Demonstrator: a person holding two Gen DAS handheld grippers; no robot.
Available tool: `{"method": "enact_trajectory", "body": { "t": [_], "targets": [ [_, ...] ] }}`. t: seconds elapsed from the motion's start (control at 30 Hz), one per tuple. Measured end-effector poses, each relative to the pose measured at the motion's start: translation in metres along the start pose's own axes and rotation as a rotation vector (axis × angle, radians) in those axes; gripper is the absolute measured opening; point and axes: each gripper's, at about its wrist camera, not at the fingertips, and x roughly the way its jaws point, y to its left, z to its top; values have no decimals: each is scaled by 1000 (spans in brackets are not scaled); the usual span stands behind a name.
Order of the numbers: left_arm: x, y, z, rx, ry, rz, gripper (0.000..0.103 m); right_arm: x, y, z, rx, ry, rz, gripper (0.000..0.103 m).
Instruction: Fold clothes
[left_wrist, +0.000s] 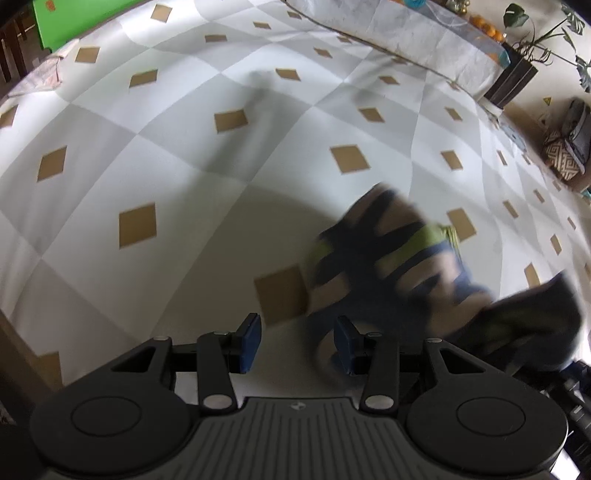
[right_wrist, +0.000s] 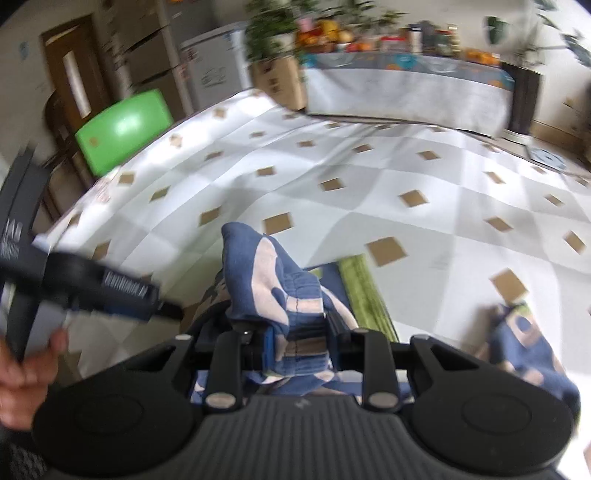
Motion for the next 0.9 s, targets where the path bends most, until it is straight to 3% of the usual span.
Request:
{"method": "enact_trajectory", "body": {
  "t": [0.27,0.47,0.67,0.9],
  "targets": [
    [-15,-3,-25,26,-14,-83,43,-20,2,-28,93,51,-24,25],
    [-28,-17,-17,33,-42,-155,51,-21,16,-56,160,75,-35,30],
    [-41,-55,-3,191,-57,-190,58,-25,15,-64,243,43,-16,46],
    [-36,-119,3,469,-20,-194,60,-28,2,-65,352,29,-9,48]
  ]
}}
